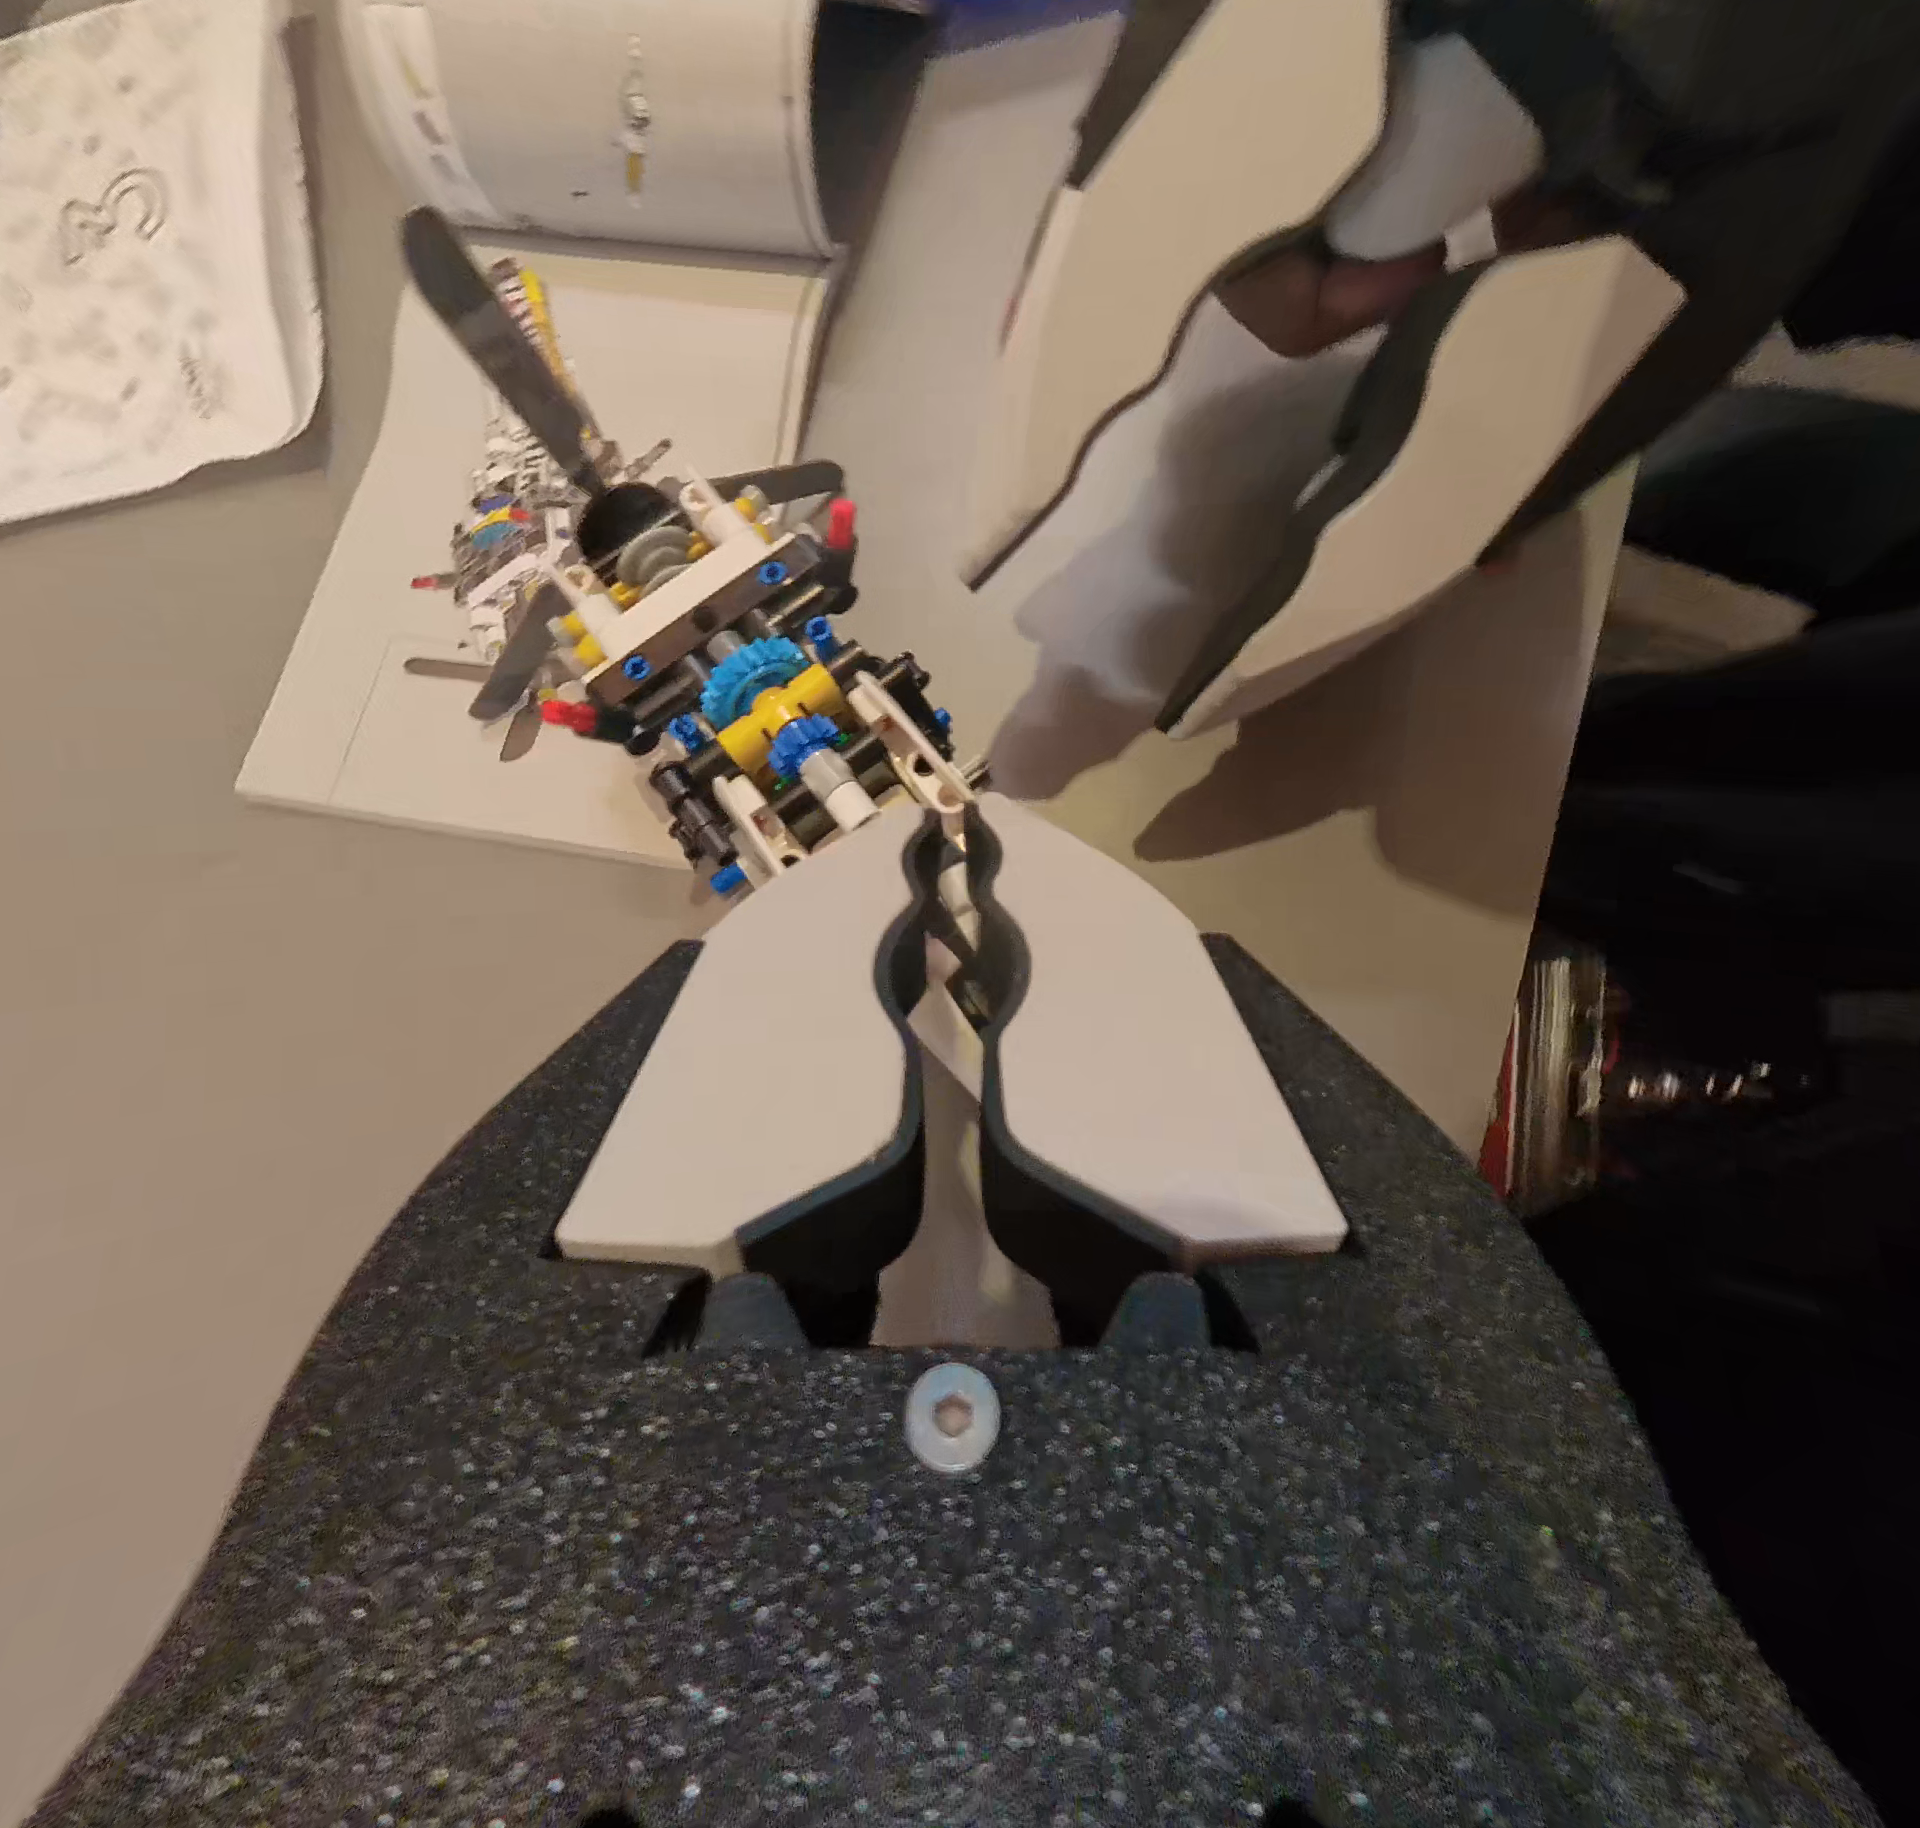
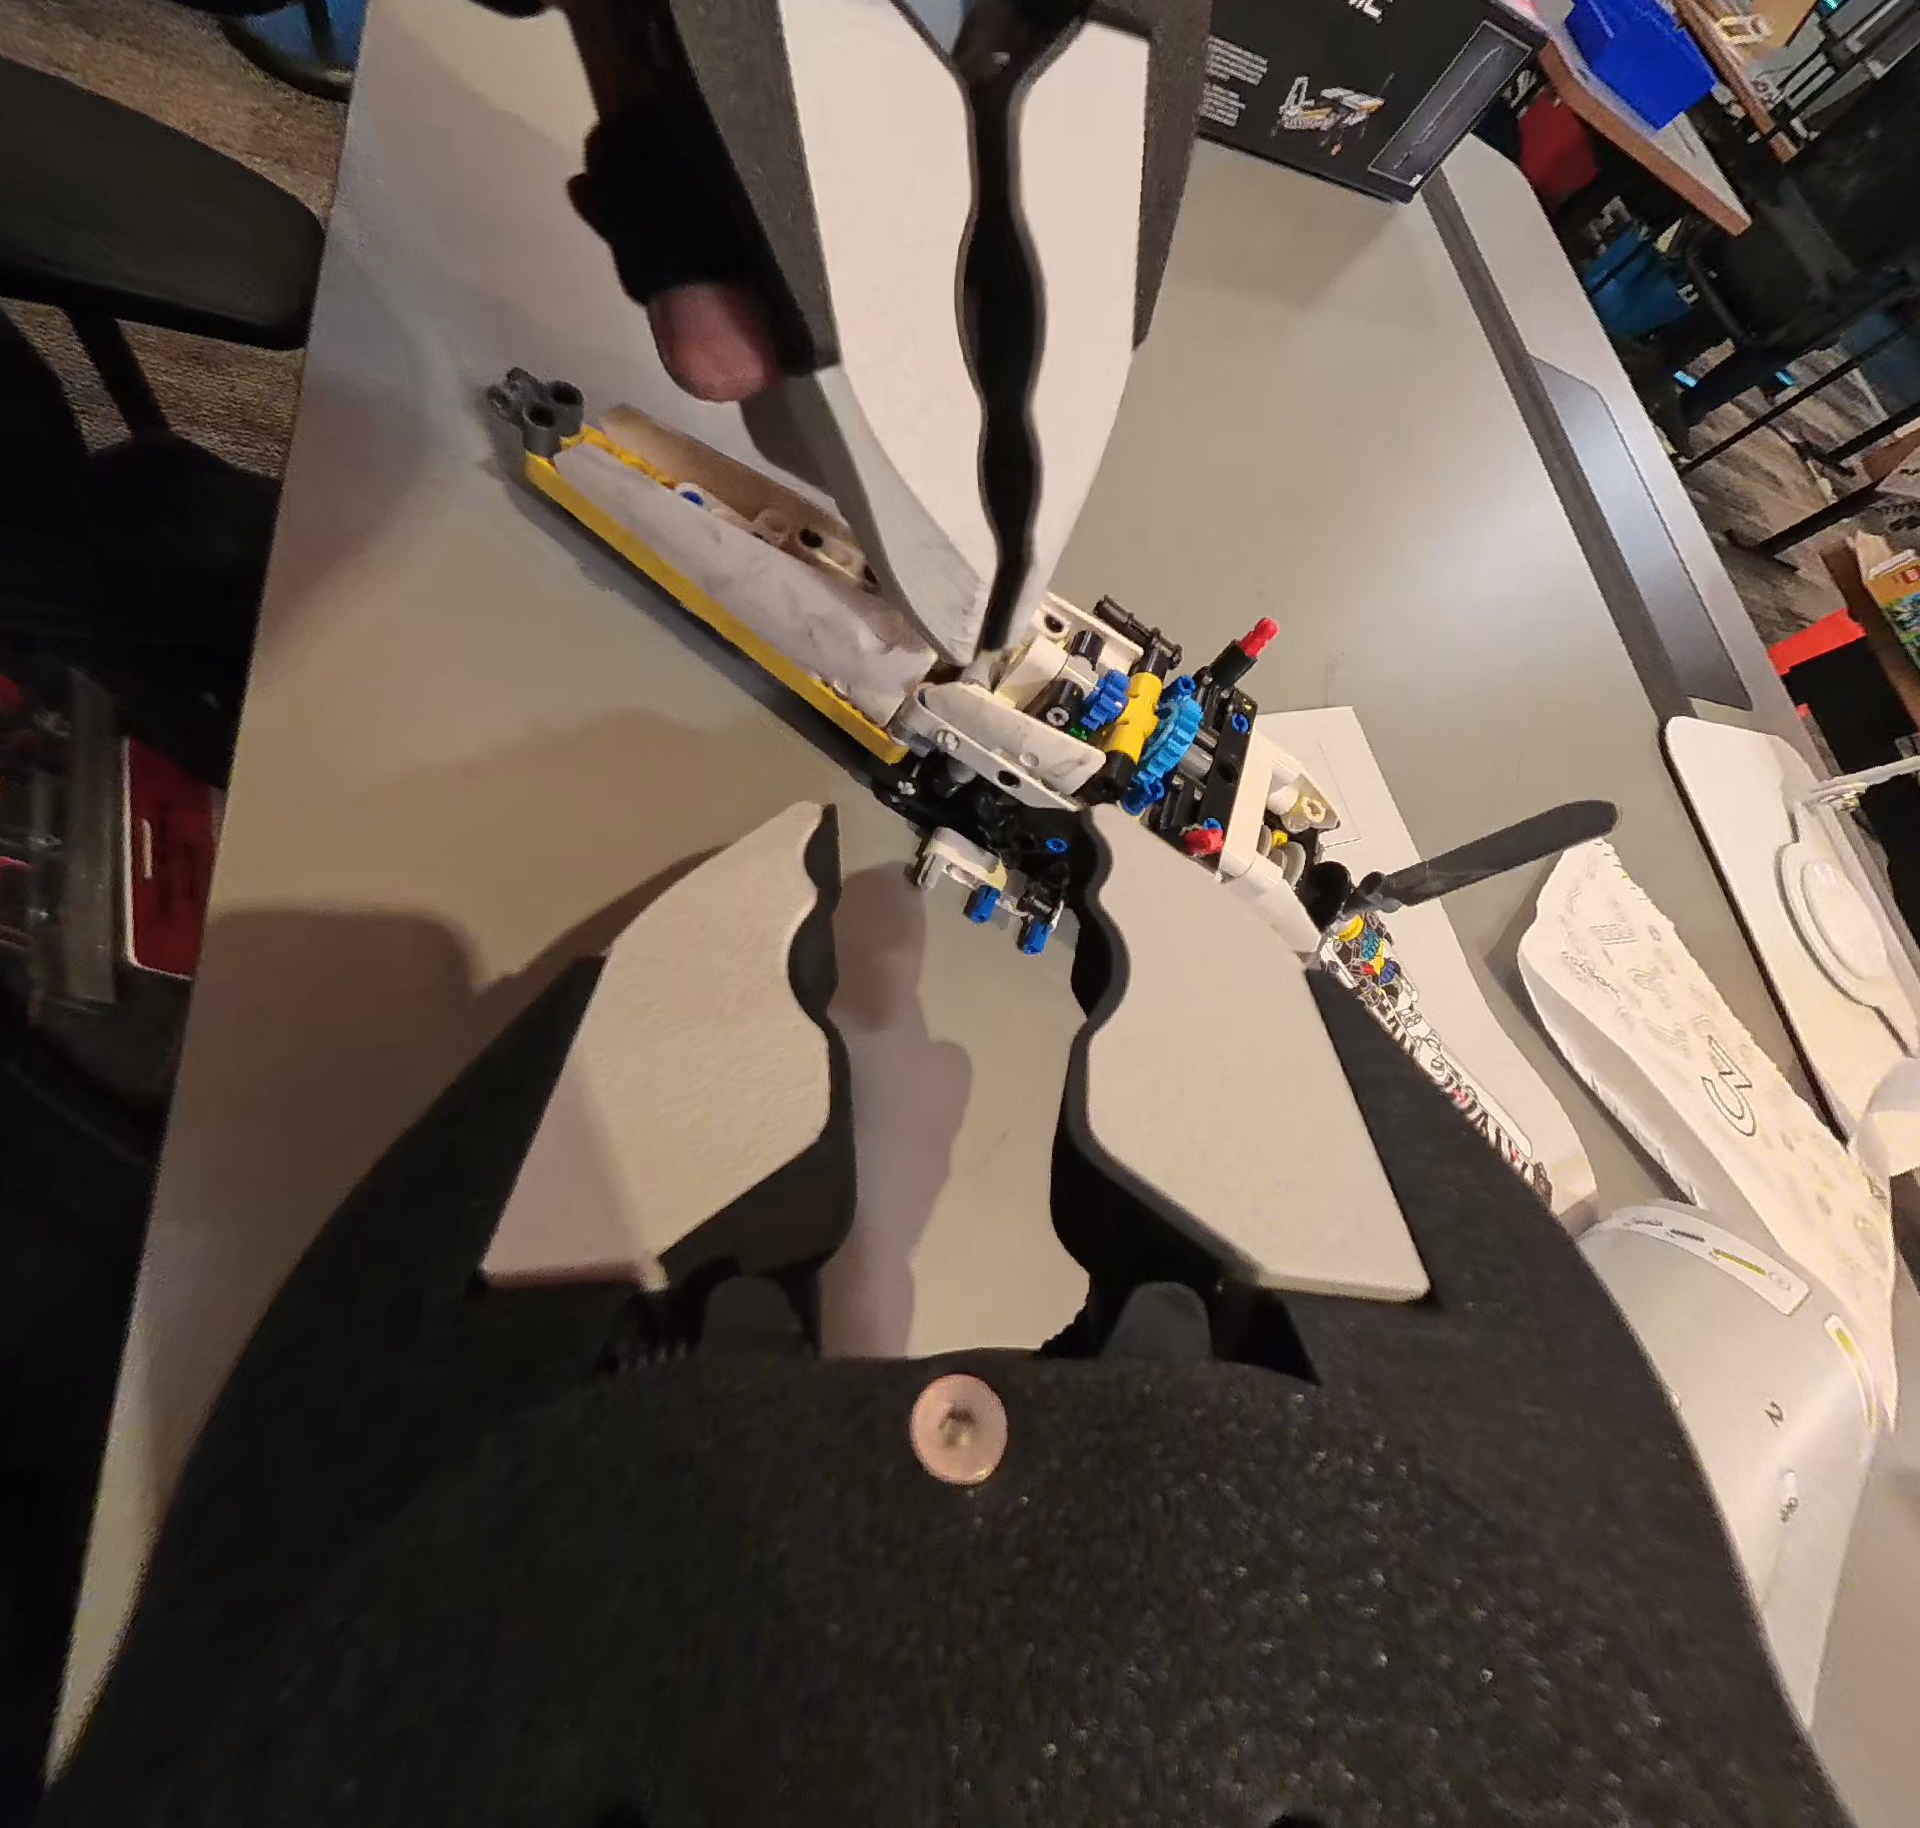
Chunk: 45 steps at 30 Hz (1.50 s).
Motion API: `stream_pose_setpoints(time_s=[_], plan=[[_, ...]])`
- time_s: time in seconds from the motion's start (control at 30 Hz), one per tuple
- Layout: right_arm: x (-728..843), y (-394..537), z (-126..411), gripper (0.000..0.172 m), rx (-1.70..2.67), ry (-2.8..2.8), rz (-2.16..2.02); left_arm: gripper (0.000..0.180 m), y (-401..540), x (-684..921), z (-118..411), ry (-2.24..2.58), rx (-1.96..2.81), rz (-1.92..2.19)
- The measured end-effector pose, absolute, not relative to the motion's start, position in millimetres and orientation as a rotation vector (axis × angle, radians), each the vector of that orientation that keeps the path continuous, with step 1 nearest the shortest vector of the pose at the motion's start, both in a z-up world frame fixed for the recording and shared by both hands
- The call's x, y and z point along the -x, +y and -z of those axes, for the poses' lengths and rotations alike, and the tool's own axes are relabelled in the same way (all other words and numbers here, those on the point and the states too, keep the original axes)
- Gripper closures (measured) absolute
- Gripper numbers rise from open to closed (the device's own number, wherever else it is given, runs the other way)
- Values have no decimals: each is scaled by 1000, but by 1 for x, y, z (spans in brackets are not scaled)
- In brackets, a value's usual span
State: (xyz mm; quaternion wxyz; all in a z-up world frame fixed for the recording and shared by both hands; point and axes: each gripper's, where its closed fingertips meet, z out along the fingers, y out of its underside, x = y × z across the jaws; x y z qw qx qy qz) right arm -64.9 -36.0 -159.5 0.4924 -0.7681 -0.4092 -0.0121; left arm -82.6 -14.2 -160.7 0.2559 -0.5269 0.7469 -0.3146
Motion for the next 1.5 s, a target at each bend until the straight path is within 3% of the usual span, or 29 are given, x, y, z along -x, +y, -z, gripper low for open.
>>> stream_pose_setpoints(time_s=[0.03,0.23,0.8,1.03,1.27,1.5], plan=[[65,-35,160,130,1865,-989,31,172,-14,82,160,1982,1476,875],[63,-33,165,130,1878,-952,36,165,-14,78,165,1807,1635,839],[69,-42,169,132,1837,-832,-74,167,-3,63,171,1697,1696,428],[71,-46,171,132,1836,-844,-68,171,13,56,172,1582,1724,493],[64,-43,163,129,1834,-875,-74,171,12,68,171,1792,1509,493],[54,-20,139,121,1779,-1194,215,172,5,86,171,1994,1312,548]])
